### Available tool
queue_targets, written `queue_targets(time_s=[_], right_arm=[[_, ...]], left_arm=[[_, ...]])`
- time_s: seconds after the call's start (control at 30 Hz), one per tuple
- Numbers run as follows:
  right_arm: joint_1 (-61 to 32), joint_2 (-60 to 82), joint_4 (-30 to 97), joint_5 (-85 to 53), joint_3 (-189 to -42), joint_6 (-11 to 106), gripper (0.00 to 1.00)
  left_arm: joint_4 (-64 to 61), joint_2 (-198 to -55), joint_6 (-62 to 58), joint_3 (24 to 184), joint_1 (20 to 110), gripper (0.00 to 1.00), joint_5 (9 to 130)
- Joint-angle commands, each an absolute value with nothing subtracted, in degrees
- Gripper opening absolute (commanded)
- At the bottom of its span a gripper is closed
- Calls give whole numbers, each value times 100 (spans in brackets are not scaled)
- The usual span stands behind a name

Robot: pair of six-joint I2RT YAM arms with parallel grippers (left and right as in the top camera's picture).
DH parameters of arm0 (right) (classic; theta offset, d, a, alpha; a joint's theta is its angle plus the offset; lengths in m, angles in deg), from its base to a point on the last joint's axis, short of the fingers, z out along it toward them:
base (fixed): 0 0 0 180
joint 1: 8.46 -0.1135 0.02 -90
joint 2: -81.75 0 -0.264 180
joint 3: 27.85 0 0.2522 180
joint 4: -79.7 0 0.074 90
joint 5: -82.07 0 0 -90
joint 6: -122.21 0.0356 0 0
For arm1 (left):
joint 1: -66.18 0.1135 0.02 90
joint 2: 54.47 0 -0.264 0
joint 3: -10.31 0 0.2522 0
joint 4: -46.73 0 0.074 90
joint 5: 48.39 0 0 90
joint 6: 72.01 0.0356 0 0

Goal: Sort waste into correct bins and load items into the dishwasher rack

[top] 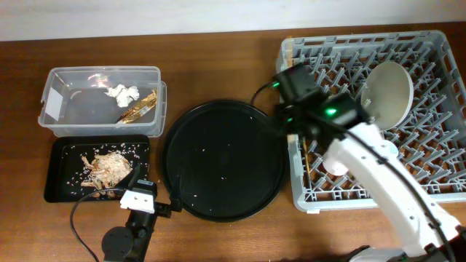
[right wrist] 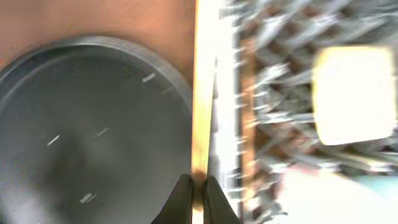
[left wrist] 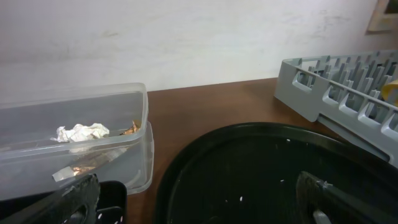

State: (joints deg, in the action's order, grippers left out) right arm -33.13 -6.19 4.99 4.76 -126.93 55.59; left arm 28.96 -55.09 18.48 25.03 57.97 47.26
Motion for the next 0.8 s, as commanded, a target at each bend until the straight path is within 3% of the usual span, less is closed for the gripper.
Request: queue_targets(time_s=[0.0, 0.1, 0.17, 0.4, 0.43, 0.63, 0.77], right_arm=[[-2777, -1259, 481, 850, -12441, 5266, 4], [-2661, -1865, 352, 262, -12433, 4717, 5], [-2641, -1779, 239, 258, -12492, 4774, 28], [-3382, 933, -415, -348, -12885, 4789, 65], [-3671, 1545, -528, -370, -12885, 4789, 100], [-4252, 3289, -552, -923, -12883, 4785, 99], [-4252, 3912, -917, 277, -12883, 4593, 99]], left_arm=[[2906, -5477, 1959, 2454, 5826, 99, 4766], [2906, -5477, 1959, 2457, 5826, 99, 4768], [2906, -5477, 1959, 2454, 5826, 99, 4766], [2906, -5477, 1959, 2457, 5826, 99, 4768], [2906, -5477, 1959, 2457, 5826, 99, 4768], [2906, -5477, 1959, 2457, 5826, 99, 4768], [2906, -5477, 1959, 2457, 5826, 99, 4766]])
